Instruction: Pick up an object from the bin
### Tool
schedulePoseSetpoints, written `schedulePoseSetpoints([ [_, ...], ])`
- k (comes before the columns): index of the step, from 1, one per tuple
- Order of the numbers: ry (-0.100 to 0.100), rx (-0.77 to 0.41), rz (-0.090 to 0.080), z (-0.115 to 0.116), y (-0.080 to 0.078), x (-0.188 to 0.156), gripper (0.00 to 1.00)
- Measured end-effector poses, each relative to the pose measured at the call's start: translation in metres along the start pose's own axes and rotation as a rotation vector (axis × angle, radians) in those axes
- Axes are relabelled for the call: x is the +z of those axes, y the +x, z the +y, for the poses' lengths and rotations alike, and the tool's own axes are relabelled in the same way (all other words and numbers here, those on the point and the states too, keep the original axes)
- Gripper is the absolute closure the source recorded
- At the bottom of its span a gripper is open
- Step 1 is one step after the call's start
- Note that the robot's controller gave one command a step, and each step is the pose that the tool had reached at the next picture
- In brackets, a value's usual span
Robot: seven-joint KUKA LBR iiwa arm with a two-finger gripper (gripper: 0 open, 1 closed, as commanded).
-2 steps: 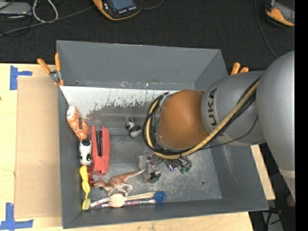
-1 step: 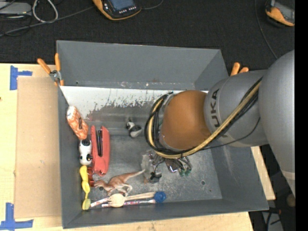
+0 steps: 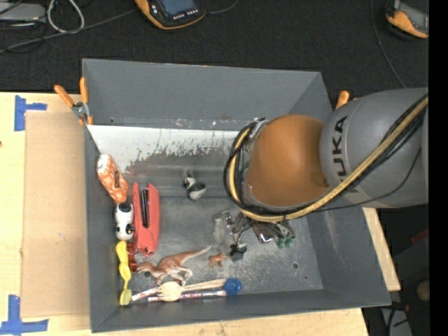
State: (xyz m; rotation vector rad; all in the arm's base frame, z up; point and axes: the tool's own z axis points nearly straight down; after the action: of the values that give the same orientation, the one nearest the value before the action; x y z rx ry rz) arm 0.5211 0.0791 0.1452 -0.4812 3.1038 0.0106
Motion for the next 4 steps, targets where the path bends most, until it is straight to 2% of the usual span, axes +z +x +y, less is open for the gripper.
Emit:
schedulePoseSetpoints([
  [1,0.001,-0.063,-0.006,0.0,0.0,-0.047,1.0],
  [2,0.0,0.145,-0.005,0.009,0.019,0.008,1.0],
  [3,-0.001,0.18,-0.002,0.018,0.024,0.035,1.0],
  [4,-0.002,0.195,0.001,0.001,0.027,-0.002,0.0],
])
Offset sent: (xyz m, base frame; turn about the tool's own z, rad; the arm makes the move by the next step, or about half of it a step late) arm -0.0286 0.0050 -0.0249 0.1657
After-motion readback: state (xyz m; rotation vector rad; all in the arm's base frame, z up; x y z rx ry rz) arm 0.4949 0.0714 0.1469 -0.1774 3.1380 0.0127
